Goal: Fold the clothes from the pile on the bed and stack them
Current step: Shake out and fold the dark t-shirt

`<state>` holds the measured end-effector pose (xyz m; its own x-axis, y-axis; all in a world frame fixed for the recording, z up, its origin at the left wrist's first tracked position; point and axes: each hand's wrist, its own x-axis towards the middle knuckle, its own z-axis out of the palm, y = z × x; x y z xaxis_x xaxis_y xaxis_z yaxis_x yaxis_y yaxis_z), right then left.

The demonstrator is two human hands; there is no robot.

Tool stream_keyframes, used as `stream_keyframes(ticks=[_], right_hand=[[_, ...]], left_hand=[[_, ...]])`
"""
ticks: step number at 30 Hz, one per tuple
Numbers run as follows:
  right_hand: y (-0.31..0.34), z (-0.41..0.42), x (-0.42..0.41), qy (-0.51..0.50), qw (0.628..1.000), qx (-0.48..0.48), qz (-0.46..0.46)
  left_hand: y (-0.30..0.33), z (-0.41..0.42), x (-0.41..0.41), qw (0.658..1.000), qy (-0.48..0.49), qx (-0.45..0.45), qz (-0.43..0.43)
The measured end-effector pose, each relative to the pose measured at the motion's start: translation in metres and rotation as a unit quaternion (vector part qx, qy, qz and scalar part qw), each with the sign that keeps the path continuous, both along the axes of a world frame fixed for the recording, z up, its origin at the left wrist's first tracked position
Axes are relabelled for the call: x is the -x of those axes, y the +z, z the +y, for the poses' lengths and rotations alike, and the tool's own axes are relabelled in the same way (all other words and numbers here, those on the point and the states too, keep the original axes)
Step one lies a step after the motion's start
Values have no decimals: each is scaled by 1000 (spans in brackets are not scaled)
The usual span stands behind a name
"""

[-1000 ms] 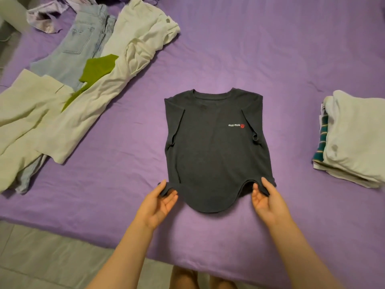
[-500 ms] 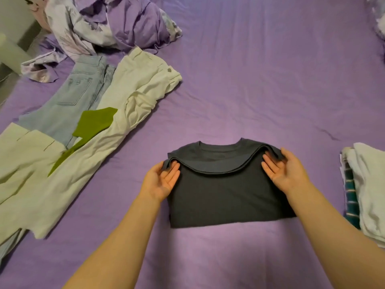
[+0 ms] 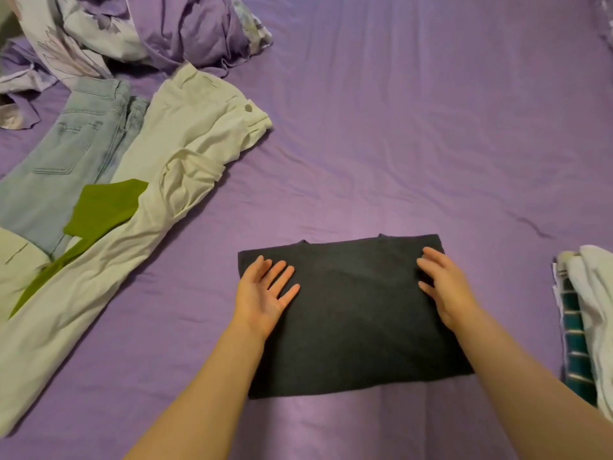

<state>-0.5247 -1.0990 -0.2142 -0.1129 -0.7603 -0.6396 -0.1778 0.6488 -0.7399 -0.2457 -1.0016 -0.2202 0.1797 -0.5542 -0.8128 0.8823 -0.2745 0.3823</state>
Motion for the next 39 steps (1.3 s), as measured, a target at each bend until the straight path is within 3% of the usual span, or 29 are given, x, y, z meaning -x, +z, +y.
stream_keyframes(ticks=[1,3,5,8,10,15,17,20,21,24,26,32,34,36,39], right_hand=[[-4,1,3,76,990,38,111],[-10,7,11,213,925,95,299],[-13,18,18,233,903,84,350],[-14,31,25,173,931,24,322],[-6,34,28,137,957,-24,254],[30,41,6,213,975,-44,48],[39,49,-22,275,960,-32,26],[42,68,-74,351,934,20,65],[42,74,-91,368,927,30,70],[39,97,-141,407,911,30,52],[32,112,-170,429,900,33,61],[17,134,-193,460,885,11,76],[18,129,-178,393,906,74,137],[14,119,-155,337,899,127,247],[7,110,-122,309,885,80,339]], left_hand=[[0,-1,8,1000,-29,-3,-10],[2,0,26,997,-78,-3,-3],[2,4,45,995,-100,-4,19],[1,16,63,993,-118,-9,12],[2,27,63,989,-147,-14,-29],[10,56,32,951,-226,-56,-203],[12,65,18,921,-239,-90,-295],[12,77,1,807,-290,-153,-491],[12,81,-3,803,-285,-154,-501],[19,87,-8,922,-215,-117,-301],[20,89,-11,952,-198,-101,-208],[16,84,-19,951,-219,-93,-198],[13,82,-17,948,-218,-81,-216],[8,80,-14,928,-243,-90,-268],[4,73,-11,900,-276,-105,-320]])
